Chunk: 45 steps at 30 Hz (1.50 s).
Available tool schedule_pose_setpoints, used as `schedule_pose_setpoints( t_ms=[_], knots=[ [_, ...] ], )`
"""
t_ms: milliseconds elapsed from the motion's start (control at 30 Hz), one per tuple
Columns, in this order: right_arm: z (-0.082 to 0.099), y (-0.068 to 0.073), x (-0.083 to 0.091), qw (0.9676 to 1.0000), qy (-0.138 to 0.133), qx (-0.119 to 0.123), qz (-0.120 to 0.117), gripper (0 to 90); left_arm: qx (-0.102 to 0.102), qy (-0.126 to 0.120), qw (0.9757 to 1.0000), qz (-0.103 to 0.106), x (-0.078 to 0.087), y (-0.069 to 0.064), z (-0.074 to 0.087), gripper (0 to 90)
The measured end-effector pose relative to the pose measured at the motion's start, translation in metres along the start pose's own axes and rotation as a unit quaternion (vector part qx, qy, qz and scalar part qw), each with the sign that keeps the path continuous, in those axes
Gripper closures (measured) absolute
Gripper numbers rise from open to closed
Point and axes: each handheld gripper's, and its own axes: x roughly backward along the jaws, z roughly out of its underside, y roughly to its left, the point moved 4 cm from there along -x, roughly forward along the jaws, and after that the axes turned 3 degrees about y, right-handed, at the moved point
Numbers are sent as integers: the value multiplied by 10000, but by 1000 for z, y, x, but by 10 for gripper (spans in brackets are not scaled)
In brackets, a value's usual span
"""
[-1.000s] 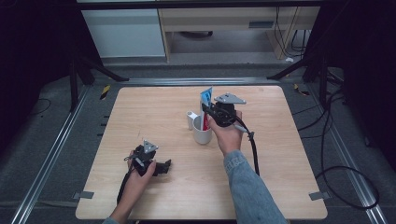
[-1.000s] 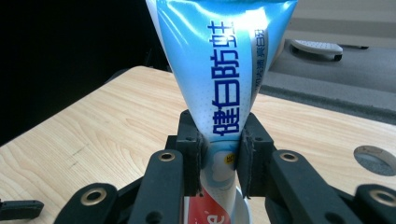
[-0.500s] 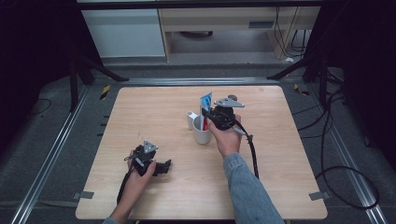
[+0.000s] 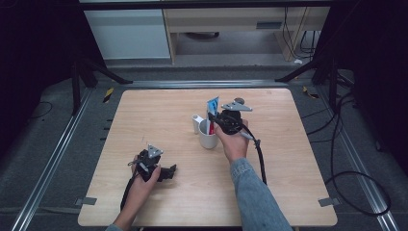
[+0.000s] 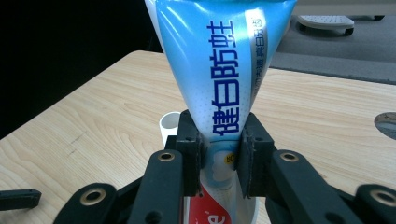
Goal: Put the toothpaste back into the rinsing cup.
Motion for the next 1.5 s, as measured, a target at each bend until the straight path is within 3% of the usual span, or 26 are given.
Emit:
schedule_pose_setpoints(
  t_ms=[1133,1500],
  knots=[
    [-2,-9,-3,9993,82,-303,-216,712,17,-1,10000,3,0,0,0,0],
    [-2,-14,-2,9992,97,-353,-177,662,12,1,10000,1,0,0,0,0]
  ],
)
